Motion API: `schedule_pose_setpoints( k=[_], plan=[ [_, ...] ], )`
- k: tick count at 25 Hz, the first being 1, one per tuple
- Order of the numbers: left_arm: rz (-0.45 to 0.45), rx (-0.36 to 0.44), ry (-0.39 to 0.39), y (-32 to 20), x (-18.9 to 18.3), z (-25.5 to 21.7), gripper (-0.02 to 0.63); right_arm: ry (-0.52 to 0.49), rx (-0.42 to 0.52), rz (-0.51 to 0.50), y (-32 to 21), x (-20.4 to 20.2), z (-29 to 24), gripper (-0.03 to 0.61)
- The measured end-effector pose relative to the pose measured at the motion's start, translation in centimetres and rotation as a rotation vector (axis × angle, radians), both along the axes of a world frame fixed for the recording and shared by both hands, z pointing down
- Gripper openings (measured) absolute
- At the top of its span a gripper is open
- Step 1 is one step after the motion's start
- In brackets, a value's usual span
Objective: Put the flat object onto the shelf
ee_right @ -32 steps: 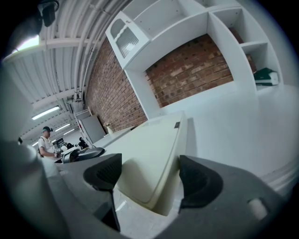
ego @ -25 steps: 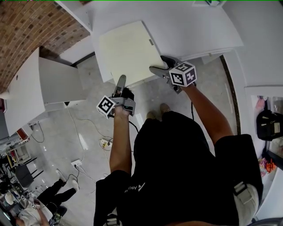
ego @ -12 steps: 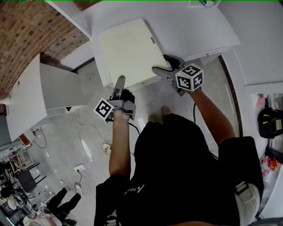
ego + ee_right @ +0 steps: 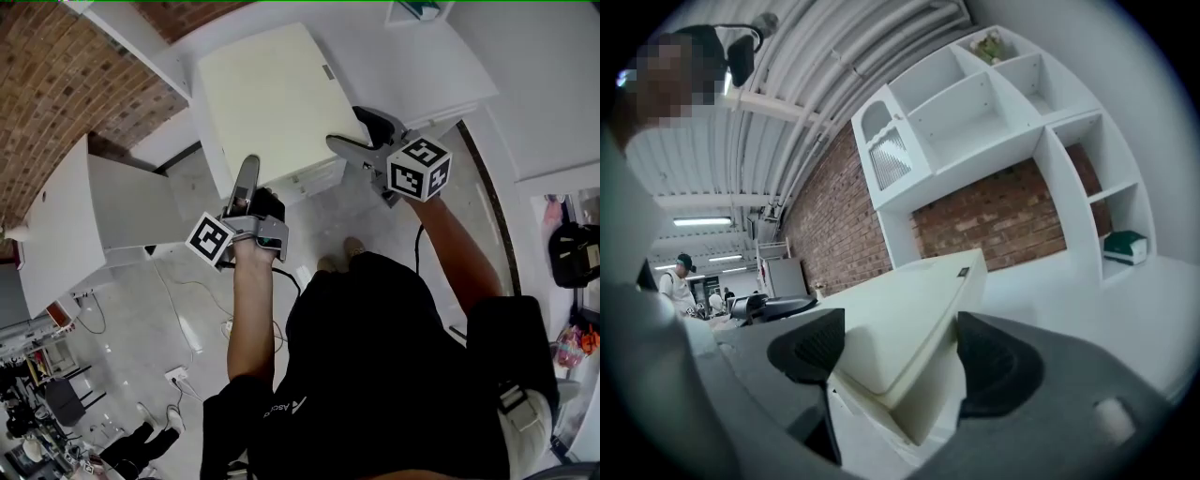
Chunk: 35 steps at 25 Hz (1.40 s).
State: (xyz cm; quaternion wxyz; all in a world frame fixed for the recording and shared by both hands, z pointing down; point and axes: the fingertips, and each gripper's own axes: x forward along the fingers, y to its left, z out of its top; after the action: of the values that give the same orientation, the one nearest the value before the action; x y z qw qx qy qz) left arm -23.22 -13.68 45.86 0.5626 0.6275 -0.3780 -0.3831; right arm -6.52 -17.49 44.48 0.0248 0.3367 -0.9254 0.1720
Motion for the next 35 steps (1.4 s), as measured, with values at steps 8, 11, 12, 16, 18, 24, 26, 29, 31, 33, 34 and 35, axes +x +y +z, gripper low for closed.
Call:
schedule_pose_setpoints(
  k=[8, 11, 12, 16, 18, 24, 26, 29, 31, 33, 34, 35],
  plan=[
    [0.044, 0.056, -0.008, -0.2, 1.7, -6.8, 0.273, -0.038, 0.082, 0.055, 0.8, 1.9, -6.9, 0.374],
    [0.064, 0.078, -0.015, -0.7, 2.2, -9.5, 0.273, -0.036, 0.110, 0.080, 0.8, 2.6, -9.7, 0.374],
    [0.071, 0.085, -0.019, -0.8, 2.4, -10.4, 0.273, -0.035, 0.119, 0.089, 0.8, 2.8, -10.5, 0.374],
    [0.100, 0.129, -0.051, -1.5, 3.8, -13.9, 0.275, -0.031, 0.147, 0.114, 0.7, 4.2, -13.8, 0.373],
    [0.113, 0.159, -0.068, -1.8, 4.8, -15.8, 0.275, -0.026, 0.163, 0.121, 0.5, 5.1, -15.4, 0.373],
    [0.125, 0.202, -0.063, -3.0, 7.3, -19.8, 0.276, -0.009, 0.218, 0.137, -0.3, 7.7, -20.0, 0.374],
    [0.122, 0.210, -0.059, -3.7, 8.4, -20.4, 0.276, -0.002, 0.229, 0.135, -1.0, 8.7, -20.8, 0.373],
    [0.110, 0.226, -0.044, -5.4, 10.0, -21.1, 0.276, 0.001, 0.269, 0.122, -2.9, 10.3, -21.9, 0.373],
    [0.099, 0.237, -0.030, -6.4, 11.0, -22.2, 0.276, 0.004, 0.289, 0.121, -3.9, 11.2, -23.2, 0.371],
    [0.084, 0.253, -0.028, -7.3, 12.3, -23.5, 0.278, 0.005, 0.308, 0.116, -4.9, 12.5, -24.6, 0.371],
    [0.076, 0.263, -0.031, -7.7, 13.0, -24.1, 0.278, 0.004, 0.317, 0.110, -5.5, 13.2, -25.2, 0.371],
    [0.067, 0.274, -0.034, -8.2, 13.7, -24.7, 0.278, 0.004, 0.326, 0.102, -6.1, 13.9, -25.7, 0.371]
  ],
)
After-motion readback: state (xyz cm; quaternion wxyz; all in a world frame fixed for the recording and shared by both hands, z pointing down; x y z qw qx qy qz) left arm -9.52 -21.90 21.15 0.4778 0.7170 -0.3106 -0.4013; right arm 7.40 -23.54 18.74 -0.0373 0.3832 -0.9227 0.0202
